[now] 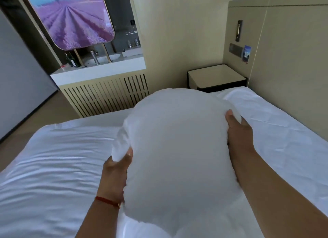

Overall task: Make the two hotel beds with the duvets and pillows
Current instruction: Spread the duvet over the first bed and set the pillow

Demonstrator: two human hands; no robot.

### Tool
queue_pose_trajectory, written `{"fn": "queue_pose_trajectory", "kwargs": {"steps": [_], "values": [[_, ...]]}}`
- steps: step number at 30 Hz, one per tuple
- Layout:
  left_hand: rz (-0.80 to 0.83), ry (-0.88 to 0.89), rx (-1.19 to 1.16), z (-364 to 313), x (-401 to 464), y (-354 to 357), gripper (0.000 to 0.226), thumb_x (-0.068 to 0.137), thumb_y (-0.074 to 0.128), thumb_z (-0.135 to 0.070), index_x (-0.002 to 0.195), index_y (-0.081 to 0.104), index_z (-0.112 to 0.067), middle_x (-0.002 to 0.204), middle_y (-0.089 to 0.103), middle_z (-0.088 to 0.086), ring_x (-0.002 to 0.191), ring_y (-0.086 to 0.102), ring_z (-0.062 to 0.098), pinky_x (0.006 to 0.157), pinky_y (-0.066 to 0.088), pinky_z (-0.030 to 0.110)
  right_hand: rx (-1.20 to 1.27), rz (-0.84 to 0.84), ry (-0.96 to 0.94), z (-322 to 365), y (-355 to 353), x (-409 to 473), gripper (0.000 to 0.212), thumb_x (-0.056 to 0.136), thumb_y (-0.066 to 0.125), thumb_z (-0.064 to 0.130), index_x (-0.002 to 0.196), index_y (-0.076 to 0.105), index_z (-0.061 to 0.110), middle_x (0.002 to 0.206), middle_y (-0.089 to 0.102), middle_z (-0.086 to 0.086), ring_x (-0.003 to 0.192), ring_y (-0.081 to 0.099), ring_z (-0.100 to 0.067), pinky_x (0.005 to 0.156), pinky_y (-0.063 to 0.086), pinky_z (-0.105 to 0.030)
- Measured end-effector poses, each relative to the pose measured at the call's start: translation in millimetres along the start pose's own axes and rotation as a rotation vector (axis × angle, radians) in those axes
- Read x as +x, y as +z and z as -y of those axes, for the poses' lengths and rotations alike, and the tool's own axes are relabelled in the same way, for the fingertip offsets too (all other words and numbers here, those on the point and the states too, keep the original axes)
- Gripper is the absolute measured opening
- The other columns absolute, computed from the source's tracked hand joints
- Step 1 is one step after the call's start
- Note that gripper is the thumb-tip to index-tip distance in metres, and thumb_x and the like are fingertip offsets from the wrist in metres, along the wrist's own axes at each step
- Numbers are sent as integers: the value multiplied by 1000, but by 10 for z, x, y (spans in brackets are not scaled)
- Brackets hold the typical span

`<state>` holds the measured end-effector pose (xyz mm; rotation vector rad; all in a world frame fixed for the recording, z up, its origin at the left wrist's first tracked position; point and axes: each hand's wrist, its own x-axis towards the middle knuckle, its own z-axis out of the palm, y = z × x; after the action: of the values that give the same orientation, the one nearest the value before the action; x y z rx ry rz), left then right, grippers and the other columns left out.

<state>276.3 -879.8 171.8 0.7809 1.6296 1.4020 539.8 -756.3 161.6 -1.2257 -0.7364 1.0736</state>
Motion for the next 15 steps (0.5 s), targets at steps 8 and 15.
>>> {"fn": "queue_pose_trajectory", "kwargs": {"steps": [8,15], "values": [[-9,-287,129,1360,54,-1224,36,89,65,-40,115,66,-15,93,76,0,90,70,23,75,56,35,-781,118,179,-1038,264,-763,53,94,50,47,139,46,20,137,51,-9,124,48,-29,99,36,-32],[-145,86,674,892,356,-1007,65,97,39,-50,153,23,-22,155,28,11,142,22,26,115,16,33,-1283,182,-188,-764,909,-834,72,90,28,67,151,13,32,155,20,-11,143,18,-30,114,18,-49]]}}
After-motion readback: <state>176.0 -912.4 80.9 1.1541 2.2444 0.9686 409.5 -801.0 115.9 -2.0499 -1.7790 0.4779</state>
